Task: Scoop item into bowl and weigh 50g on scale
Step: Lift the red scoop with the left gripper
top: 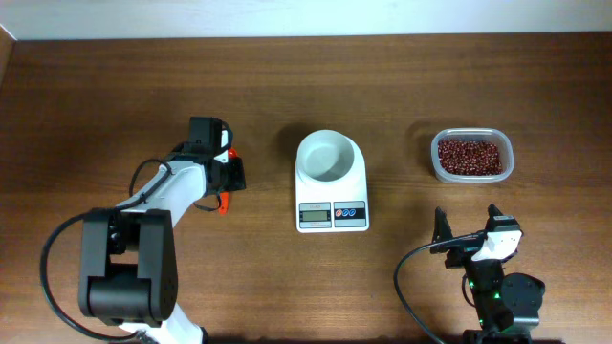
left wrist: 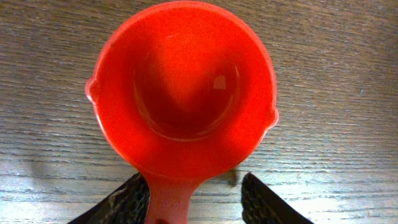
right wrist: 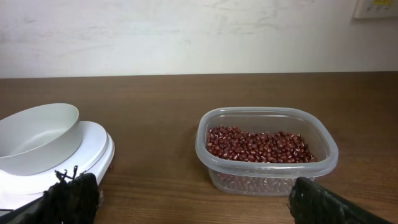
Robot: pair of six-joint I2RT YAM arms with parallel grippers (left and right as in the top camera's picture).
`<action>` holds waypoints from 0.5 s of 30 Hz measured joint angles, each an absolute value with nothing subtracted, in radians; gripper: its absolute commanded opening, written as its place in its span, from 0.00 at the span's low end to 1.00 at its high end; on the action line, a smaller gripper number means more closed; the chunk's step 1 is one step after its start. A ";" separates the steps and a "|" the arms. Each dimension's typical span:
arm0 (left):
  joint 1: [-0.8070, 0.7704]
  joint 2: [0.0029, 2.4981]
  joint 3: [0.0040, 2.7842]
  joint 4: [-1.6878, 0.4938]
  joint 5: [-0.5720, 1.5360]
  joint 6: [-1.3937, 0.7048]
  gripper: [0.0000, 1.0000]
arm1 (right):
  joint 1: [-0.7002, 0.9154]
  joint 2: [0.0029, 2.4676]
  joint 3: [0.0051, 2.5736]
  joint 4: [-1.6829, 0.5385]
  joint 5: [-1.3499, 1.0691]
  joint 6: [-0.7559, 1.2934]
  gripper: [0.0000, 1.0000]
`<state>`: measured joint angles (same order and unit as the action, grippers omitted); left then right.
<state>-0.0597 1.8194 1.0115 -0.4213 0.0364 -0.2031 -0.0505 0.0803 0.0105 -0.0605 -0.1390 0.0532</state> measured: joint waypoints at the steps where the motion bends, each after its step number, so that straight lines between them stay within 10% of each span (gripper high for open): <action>1: -0.060 1.819 1.011 -0.421 0.037 -0.204 0.58 | -0.051 0.080 0.010 -0.060 -0.139 0.053 0.99; 3: -0.060 1.819 1.011 -0.421 0.036 -0.206 0.99 | -0.051 0.080 0.010 -0.060 -0.139 0.053 0.99; 4: -0.060 1.817 1.011 -0.421 0.036 -0.207 0.99 | -0.051 0.080 0.011 -0.060 -0.139 0.053 0.99; 8: -0.060 1.814 1.011 -0.431 0.024 -0.207 0.49 | -0.051 0.080 0.010 -0.060 -0.139 0.053 0.99; 15: -0.060 1.814 1.011 -0.436 0.069 -0.210 0.43 | -0.050 0.080 0.010 -0.060 -0.139 0.052 0.99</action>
<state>-0.0597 1.8137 1.0115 -0.4362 0.0689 -0.2104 -0.0502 0.0803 0.0105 -0.0605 -0.1390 0.0525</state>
